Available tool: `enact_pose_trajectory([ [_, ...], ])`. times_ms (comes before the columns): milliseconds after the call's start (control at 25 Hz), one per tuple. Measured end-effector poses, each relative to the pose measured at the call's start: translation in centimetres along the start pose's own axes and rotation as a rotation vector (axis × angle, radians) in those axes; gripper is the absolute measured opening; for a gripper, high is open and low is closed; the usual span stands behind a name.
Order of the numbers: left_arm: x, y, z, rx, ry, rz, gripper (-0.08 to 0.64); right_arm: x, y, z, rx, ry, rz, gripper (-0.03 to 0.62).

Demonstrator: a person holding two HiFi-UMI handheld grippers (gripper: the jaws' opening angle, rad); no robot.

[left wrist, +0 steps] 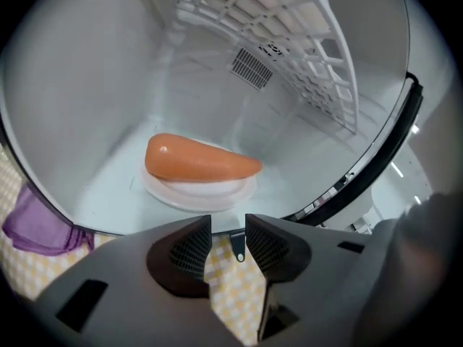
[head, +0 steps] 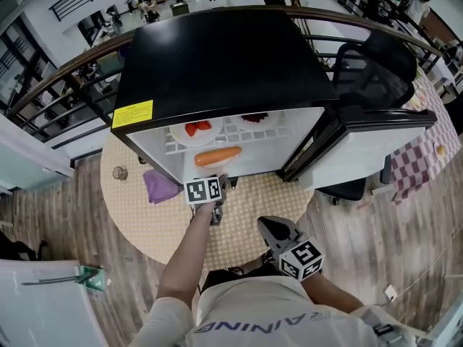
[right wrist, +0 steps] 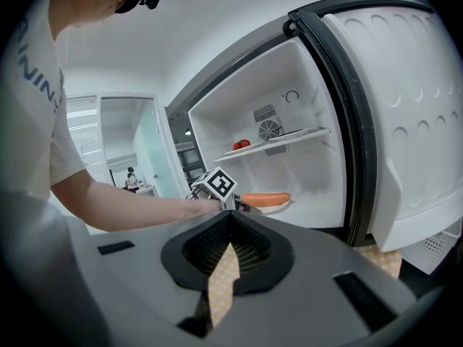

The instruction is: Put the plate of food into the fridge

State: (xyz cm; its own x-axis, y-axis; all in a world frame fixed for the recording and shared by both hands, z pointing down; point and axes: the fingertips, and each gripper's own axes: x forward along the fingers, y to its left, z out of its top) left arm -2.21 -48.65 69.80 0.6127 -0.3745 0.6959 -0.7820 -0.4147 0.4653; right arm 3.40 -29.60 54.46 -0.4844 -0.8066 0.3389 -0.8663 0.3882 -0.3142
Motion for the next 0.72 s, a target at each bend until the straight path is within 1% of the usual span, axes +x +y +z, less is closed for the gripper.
enact_pose_trajectory([
  [80,-0.9,0.0,0.1,0.033,-0.009,0.01,0.143,0.1,0.4,-0.1,-0.001,0.0,0.001,0.02],
  [120,-1.6,0.0,0.2,0.042,-0.028,0.012,0.114,0.1,0.6,-0.1,-0.002,-0.001,0.001,0.02],
  [200,-3.3,-0.2,0.6,0.053,-0.089,-0.004,0.021,0.1,0.8,-0.2,-0.003,-0.005,0.001,0.02],
  [240,-4.3,-0.6,0.8,0.058,-0.125,-0.031,0.02,0.1,0.9,-0.2,-0.005,-0.006,0.001,0.02],
  [360,-7.8,-2.6,1.2,0.088,-0.238,-0.144,0.017,0.1,1.2,0.0,-0.014,-0.011,0.001,0.02],
  [400,-9.1,-3.1,1.4,0.105,-0.269,-0.165,0.017,0.2,1.3,0.1,-0.018,-0.013,0.002,0.02],
  [560,-14.4,-4.9,1.9,0.196,-0.37,-0.185,0.017,0.7,1.8,0.8,-0.035,-0.024,0.006,0.02],
  [720,-19.6,-6.1,2.2,0.28,-0.464,-0.163,0.017,1.3,2.4,2.1,-0.057,-0.051,0.014,0.02],
])
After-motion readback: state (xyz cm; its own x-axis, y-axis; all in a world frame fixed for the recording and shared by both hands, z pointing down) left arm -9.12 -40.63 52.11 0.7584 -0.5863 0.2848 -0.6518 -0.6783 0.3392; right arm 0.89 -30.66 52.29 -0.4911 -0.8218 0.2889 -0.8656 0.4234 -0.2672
